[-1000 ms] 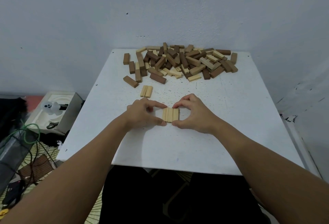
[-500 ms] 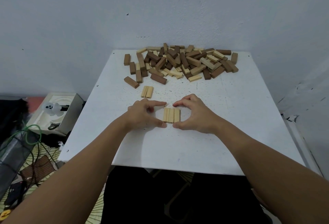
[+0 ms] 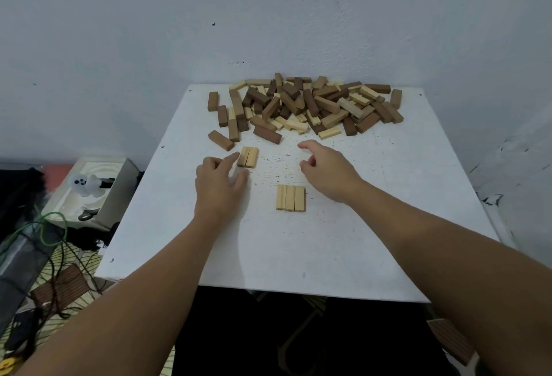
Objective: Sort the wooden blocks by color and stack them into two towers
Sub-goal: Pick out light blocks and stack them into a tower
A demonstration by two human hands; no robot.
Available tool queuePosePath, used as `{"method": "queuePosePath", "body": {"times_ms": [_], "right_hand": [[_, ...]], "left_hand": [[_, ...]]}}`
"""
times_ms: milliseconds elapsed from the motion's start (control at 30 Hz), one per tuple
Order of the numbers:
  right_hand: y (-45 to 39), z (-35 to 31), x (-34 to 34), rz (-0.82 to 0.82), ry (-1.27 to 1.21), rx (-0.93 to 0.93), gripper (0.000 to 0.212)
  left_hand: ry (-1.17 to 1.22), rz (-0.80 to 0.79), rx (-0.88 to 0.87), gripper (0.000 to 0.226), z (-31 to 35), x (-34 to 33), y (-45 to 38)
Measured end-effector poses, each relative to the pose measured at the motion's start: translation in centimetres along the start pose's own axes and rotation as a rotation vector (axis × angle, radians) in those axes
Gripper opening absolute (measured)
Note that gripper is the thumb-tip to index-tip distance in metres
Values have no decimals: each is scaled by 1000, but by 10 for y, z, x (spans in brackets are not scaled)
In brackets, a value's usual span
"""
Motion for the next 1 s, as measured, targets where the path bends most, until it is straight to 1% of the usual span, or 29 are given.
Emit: {"method": "queuePosePath", "body": {"times_ms": [133, 233, 333, 433, 533, 600, 733, 833, 933, 1000], "right_hand": [[-23, -4, 10, 45, 239, 41, 57], [-39, -3, 16, -4, 409, 25, 66], [-48, -5, 21, -66, 455, -7, 70], [-55, -5, 20, -39, 470, -21, 56], [-58, -4, 14, 101, 472, -13, 30], [-55, -7, 10, 163, 462, 1, 20], [-43, -16, 1, 147, 383, 26, 16], [-34, -26, -5, 81, 283, 56, 14], [-31, -34, -11, -33, 112, 37, 12], [-33, -37, -15, -86, 23, 3, 21]], "left_hand": [[-29, 9, -44, 41, 0, -1, -1], [-62, -4, -56, 39, -3, -3, -2], [-121, 3, -99, 38, -6, -4, -5], [-191, 5, -170, 35, -8, -9, -6], [-239, 3, -239, 31, -11, -13, -7], [-244, -3, -253, 30, -13, -14, -8], [-222, 19, -268, 28, -13, -16, -7], [-208, 11, -262, 27, -13, -17, -7], [-197, 1, -258, 28, -13, -16, -7], [-188, -12, -256, 29, -13, -15, -7]]}}
Point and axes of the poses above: each hand's wrist, its own y-axis away from the middle knuckle, its own x-axis out of the back of the hand, z = x × y, the point moved 2 cm from there along -y, towards the middle knuckle, and after that the axes turned 11 degrees about y, right-handed, at the moved point
